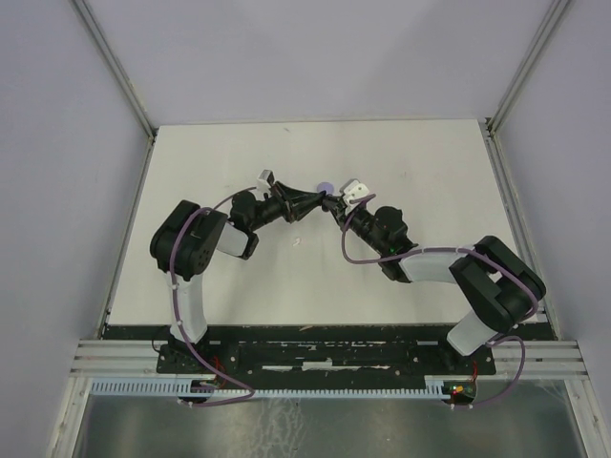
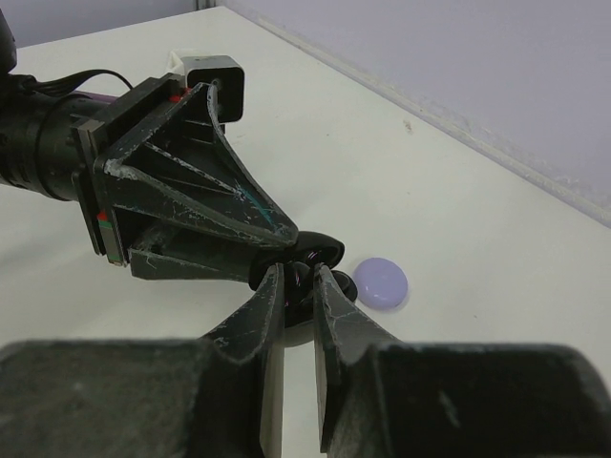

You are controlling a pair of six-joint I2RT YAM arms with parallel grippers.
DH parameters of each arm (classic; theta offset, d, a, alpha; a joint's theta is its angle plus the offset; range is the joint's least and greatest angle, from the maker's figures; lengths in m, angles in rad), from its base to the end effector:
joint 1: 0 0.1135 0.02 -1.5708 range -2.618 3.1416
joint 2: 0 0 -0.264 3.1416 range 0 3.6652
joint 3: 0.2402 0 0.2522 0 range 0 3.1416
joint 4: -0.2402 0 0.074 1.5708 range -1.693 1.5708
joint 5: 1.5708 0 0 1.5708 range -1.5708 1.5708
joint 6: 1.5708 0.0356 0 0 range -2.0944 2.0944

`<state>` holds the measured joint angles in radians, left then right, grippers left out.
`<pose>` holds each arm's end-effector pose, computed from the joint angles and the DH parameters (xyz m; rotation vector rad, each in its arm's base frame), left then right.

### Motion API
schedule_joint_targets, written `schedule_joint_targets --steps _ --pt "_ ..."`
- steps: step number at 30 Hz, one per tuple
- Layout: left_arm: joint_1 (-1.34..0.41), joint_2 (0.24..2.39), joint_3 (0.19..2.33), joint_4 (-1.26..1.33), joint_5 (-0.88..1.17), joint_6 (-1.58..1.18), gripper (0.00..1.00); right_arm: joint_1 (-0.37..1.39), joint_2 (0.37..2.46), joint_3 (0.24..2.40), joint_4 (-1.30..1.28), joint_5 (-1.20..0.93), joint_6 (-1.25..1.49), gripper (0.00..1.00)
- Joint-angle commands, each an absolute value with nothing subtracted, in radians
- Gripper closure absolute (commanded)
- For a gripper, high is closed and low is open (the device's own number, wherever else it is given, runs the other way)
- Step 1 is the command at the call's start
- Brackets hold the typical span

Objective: Insert the wireless bluetooth earbuds into the charging case
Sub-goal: Place the earbud in the charging case.

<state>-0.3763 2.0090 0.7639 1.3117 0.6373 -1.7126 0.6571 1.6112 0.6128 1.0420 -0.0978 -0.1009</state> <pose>0.3360 -0.1555 0.1465 -0.6341 1.8565 -2.0166 0.2537 0.2001 0.2086 -0.6462 1.4088 0.5167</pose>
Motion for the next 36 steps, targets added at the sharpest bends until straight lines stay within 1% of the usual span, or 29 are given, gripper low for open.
schedule_joint_targets --steps 1,3,6,8,12,16,19,22,25,27,28,29,31,33,34,36 --pt "-0.379 2.022 0.809 1.407 0.623 -1.762 0.97 0.680 1.563 0.600 1.000 -0.068 -0.130 0.96" --pt "-0.379 2.022 0.811 1.410 0.620 -1.765 0.97 0.685 1.559 0.601 0.985 -0.058 -0.131 0.94" --pt "-0.378 2.023 0.817 1.408 0.618 -1.764 0.97 0.689 1.558 0.601 0.976 -0.045 -0.131 0.85" --pt "-0.378 2.025 0.818 1.407 0.618 -1.764 0.97 0.691 1.557 0.601 0.978 -0.044 -0.131 0.83" --pt "-0.378 2.031 0.821 1.408 0.617 -1.763 0.97 0.692 1.555 0.601 0.981 -0.036 -0.126 0.76" --pt "-0.380 2.034 0.823 1.401 0.618 -1.757 0.97 0.695 1.551 0.606 0.997 -0.037 -0.117 0.66" --pt "-0.378 2.035 0.824 1.393 0.617 -1.748 0.97 0.694 1.532 0.607 1.026 -0.039 -0.099 0.61" --pt "-0.378 2.039 0.825 1.381 0.617 -1.735 0.97 0.694 1.488 0.604 1.053 -0.016 -0.067 0.48" --pt "-0.377 2.038 0.827 1.363 0.618 -1.713 0.97 0.694 1.423 0.614 1.018 0.035 -0.042 0.43" --pt "-0.378 2.032 0.829 1.342 0.623 -1.692 0.97 0.693 1.369 0.638 0.917 0.124 -0.009 0.39" --pt "-0.379 2.028 0.830 1.327 0.625 -1.666 0.97 0.693 1.337 0.663 0.820 0.201 0.025 0.36" --pt "-0.377 2.020 0.832 1.311 0.628 -1.646 0.97 0.693 1.310 0.698 0.700 0.293 0.070 0.35" --pt "-0.376 2.008 0.837 1.272 0.635 -1.603 0.97 0.687 1.278 0.829 0.344 0.437 0.139 0.32" --pt "-0.377 1.993 0.852 1.221 0.644 -1.548 0.97 0.682 1.310 0.954 0.068 0.496 0.153 0.29" --pt "-0.377 1.983 0.858 1.188 0.647 -1.518 0.97 0.682 1.333 1.027 -0.031 0.515 0.161 0.27" --pt "-0.377 1.961 0.866 1.135 0.646 -1.460 0.97 0.681 1.368 1.082 -0.167 0.528 0.180 0.26"
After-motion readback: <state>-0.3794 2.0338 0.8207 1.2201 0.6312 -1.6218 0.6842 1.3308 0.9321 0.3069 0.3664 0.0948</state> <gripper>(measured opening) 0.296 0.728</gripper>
